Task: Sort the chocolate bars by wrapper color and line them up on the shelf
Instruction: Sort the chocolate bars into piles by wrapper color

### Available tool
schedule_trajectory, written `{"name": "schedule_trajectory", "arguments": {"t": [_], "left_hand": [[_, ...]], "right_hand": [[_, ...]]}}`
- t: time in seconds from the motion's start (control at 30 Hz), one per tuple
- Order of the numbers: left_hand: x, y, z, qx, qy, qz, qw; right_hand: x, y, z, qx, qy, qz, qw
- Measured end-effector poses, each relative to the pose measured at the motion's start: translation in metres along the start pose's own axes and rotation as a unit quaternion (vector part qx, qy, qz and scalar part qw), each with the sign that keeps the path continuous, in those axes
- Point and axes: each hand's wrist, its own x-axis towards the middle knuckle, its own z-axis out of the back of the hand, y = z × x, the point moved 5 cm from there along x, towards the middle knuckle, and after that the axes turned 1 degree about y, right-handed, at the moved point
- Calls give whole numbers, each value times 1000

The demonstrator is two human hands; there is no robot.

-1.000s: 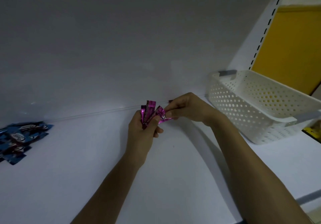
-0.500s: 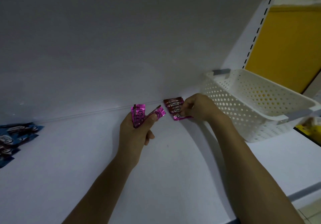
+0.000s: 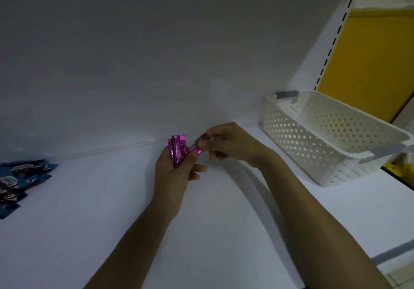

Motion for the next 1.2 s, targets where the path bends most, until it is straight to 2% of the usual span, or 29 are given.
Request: {"name": "schedule_trajectory", "arguments": {"t": [0.13,0.27,0.5,0.7,0.8,0.87,0.97,1.1,1.2], "left_hand": [[-1,-1,0,-1,-3,-9,1000],[1,0,1,11,-4,-3,1000],[3,3,-1,-28,-18,23,999],[1,2,-4,7,10,-2,1000],[2,1,-6,29,17,-4,999],[2,1,-7,46,14,-7,999],[0,1,-8,74,17,-9,997],[-3,-1,-9,88,34,-14,995],[-5,-2,-9,98,35,-18,994]], "right_hand": [[0,-1,6,89,-20,14,996],[-1,2,2,165,6,23,986],[6,-6,14,165,-90,15,982],[6,-4,17,206,-97,30,973],[2,2,27,119,-120,30,985],[-2,7,38,6,-130,24,991],[-9,-5,52,-155,-123,9,980],[-23,-42,50,-223,-130,-27,966],[-29,-48,40,-292,-143,-15,945]]}}
